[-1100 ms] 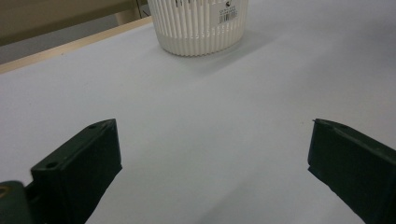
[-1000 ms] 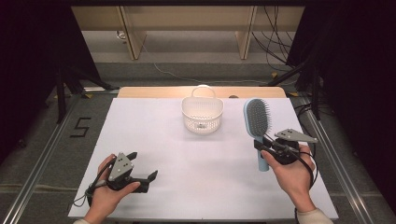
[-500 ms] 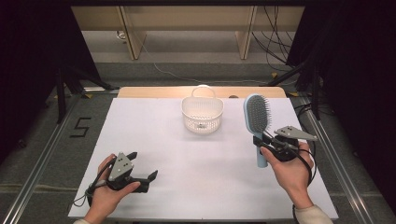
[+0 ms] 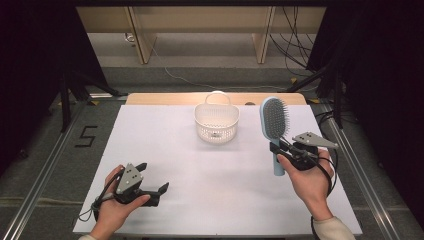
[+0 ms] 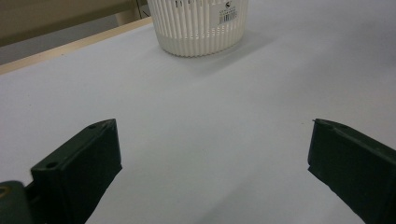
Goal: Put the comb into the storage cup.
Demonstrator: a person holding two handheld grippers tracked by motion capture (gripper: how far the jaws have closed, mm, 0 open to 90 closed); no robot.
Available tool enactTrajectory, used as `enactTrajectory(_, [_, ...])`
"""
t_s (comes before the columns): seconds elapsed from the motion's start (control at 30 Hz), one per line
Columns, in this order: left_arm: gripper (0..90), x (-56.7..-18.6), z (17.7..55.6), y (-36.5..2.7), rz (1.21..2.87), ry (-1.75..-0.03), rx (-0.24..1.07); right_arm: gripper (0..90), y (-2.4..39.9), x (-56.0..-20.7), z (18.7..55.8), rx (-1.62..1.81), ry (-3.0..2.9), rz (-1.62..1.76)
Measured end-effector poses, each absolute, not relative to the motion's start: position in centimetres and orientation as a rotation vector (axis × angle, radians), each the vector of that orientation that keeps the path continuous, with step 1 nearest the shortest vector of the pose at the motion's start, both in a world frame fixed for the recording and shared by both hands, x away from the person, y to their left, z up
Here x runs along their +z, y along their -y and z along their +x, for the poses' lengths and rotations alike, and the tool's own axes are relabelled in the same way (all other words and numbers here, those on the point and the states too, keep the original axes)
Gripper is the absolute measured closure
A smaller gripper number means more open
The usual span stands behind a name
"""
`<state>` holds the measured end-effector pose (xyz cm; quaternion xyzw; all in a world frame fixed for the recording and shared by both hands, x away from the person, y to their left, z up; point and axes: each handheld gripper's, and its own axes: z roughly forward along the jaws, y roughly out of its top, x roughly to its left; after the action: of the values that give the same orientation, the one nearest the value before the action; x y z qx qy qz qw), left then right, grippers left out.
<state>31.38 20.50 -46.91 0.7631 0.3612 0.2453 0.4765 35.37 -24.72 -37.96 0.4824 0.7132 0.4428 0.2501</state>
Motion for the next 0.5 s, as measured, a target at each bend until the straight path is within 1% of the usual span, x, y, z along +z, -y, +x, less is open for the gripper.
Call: enactTrajectory(0.5, [2.1,-46.86,31.37,-20.56,1.865,-0.882,0.603,70.5,24.39,-37.74,35.8,1.213,-1.933,1.304])
